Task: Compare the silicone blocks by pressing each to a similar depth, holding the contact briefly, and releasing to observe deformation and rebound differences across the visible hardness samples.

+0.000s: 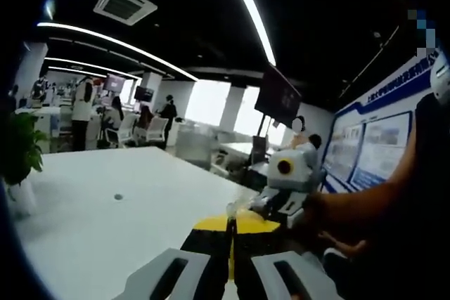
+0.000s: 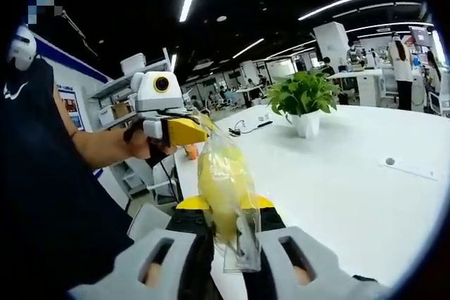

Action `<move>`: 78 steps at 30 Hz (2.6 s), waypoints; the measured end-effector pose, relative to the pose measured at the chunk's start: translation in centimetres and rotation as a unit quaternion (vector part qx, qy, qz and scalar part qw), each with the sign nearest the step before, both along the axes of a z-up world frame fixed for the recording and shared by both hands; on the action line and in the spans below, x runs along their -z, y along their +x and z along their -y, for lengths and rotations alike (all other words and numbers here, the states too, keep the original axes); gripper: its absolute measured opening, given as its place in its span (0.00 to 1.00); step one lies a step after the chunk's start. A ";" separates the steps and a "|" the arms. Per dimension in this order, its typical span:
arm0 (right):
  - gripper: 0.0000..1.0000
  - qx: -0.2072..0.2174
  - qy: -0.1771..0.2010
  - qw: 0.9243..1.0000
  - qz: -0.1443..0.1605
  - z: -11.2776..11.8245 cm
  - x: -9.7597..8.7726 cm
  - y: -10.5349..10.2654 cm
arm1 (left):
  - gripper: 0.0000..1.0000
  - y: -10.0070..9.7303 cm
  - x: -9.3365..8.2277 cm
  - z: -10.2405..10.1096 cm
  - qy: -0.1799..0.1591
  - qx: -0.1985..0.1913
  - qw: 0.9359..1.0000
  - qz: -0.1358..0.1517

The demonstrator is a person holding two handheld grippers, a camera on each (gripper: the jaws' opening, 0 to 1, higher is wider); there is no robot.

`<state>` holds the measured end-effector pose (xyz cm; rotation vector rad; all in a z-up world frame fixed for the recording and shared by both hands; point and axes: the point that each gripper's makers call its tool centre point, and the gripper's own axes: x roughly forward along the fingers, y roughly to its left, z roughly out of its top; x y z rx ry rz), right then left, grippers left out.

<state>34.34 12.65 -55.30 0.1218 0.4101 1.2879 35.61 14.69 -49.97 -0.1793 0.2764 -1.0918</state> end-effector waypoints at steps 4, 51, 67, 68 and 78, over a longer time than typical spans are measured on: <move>0.10 0.000 0.007 1.000 -0.001 0.1 0.0 0.0 | 0.00 0.0 -0.1 0.0 -0.014 -0.004 1.000 -0.023; 0.96 0.189 0.018 0.980 0.059 6.7 0.6 4.0 | 0.00 1.8 -0.9 2.3 -0.031 -0.013 0.999 -0.010; 0.96 0.259 -0.019 0.965 0.039 12.7 4.7 2.6 | 0.00 3.6 2.1 4.9 -0.057 -0.037 0.996 -0.052; 0.96 0.265 -0.030 0.963 0.047 13.2 5.1 2.5 | 0.00 3.7 2.3 5.0 -0.057 -0.039 0.996 -0.054; 0.96 0.257 -0.088 0.958 0.095 13.4 7.7 1.6 | 0.00 4.8 4.4 4.9 -0.071 -0.065 0.992 -0.083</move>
